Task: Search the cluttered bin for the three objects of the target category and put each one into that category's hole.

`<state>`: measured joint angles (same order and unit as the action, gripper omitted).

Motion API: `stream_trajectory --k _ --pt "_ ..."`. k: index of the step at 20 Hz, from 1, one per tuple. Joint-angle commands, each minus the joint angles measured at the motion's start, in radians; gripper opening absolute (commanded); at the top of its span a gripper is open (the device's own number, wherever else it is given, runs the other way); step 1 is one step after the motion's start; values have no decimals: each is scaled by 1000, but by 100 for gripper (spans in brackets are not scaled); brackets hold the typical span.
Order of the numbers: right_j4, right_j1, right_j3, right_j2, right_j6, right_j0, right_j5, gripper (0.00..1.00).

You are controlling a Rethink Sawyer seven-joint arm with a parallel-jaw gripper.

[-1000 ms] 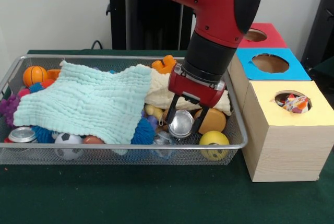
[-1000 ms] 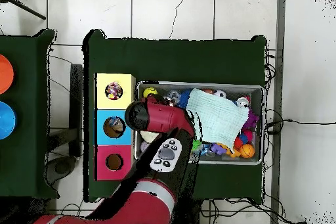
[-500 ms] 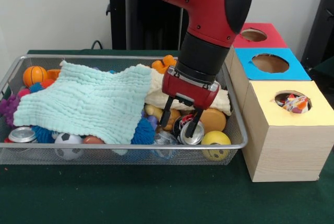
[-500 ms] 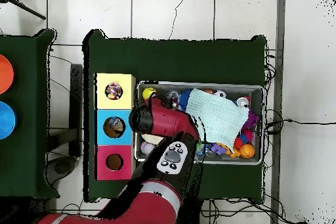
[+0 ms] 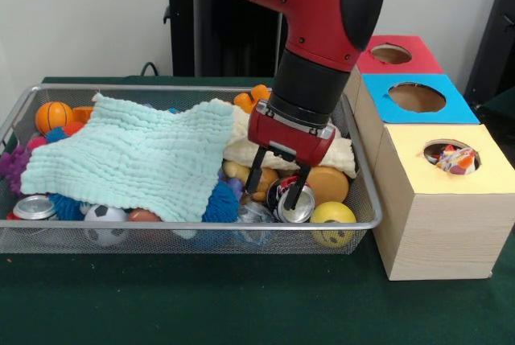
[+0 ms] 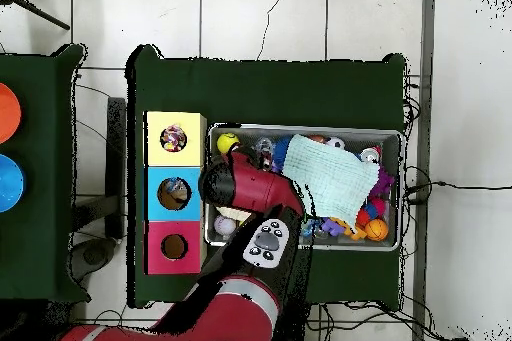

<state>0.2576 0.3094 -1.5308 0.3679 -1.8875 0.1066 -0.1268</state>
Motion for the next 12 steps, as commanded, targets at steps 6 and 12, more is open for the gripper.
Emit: stream_trajectory --k 6,12 --pt "28 -81 -59 -175 -301 -53 323 100" --pt "62 -97 -50 -166 -268 -48 327 100"
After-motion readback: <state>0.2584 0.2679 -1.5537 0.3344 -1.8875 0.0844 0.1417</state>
